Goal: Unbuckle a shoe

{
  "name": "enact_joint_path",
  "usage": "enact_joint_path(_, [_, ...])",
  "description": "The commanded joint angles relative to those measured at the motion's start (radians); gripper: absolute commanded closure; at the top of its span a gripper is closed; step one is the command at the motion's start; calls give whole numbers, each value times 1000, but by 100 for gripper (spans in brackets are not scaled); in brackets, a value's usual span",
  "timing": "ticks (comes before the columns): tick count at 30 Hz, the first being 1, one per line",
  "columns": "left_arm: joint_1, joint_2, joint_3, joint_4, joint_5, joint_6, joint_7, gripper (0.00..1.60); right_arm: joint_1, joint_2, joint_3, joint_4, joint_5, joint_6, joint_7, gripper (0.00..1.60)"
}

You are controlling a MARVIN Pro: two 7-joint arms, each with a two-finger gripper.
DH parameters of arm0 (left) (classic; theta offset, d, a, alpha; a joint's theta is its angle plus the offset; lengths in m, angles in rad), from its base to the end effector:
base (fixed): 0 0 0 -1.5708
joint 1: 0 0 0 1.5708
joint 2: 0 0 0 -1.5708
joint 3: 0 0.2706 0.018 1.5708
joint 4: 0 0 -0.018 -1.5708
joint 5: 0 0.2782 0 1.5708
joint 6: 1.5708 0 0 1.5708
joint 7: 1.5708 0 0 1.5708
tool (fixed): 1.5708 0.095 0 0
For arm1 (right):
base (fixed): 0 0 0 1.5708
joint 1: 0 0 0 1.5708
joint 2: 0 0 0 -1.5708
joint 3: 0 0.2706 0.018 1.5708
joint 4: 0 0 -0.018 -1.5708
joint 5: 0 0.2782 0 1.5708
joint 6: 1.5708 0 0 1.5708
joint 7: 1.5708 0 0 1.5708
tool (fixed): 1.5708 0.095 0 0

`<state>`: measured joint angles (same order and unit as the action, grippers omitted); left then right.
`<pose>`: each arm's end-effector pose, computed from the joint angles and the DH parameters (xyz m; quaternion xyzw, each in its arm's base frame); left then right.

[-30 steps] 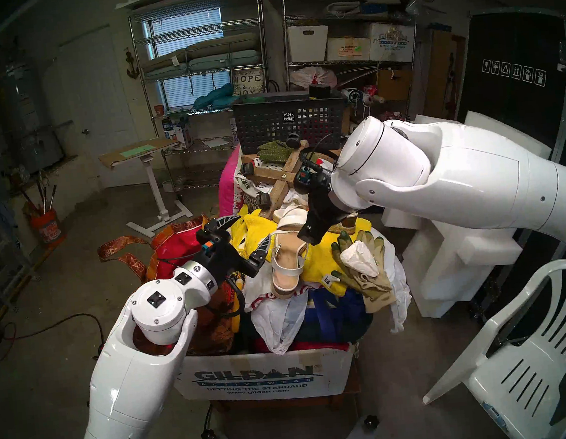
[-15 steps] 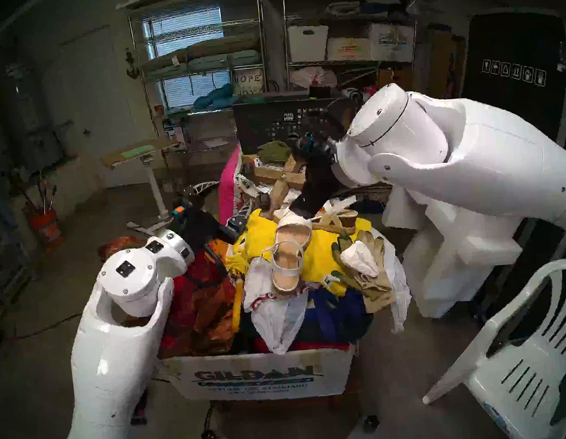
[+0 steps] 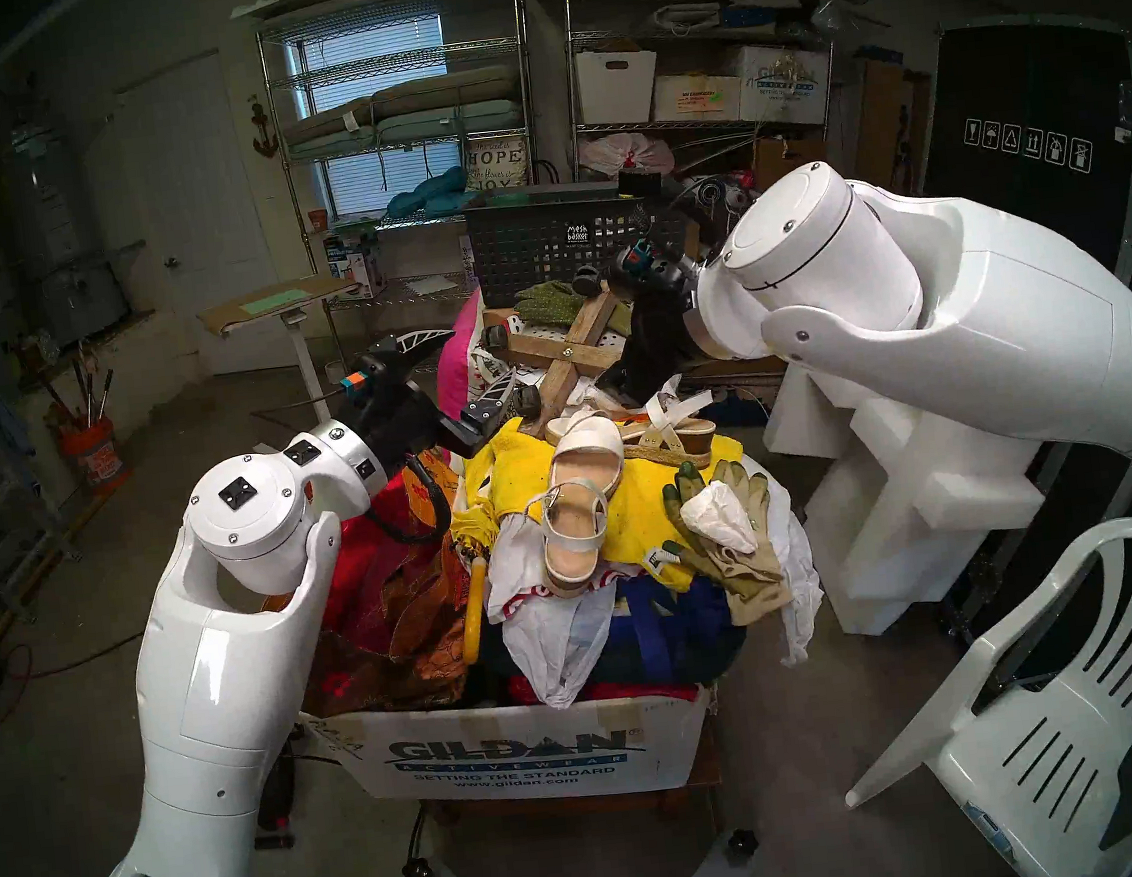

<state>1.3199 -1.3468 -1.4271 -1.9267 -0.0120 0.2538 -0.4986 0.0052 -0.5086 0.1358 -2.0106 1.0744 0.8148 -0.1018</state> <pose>0.3957 -0.0551 -0.1037 0.5645 -0.3203 0.7527 0.1103 0.3994 0.0187 -0.0054 0.7301 0.4492 0.5083 0.0822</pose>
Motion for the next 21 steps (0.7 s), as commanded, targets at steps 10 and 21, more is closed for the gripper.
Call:
enact_joint_path(10, [-17, -7, -12, -14, 0, -5, -3, 0, -2, 10, 24, -13, 36, -14, -63, 0])
enact_joint_path(21, [-17, -5, -11, -14, -1, -5, -1, 0, 0, 10, 22, -13, 41, -14, -68, 0])
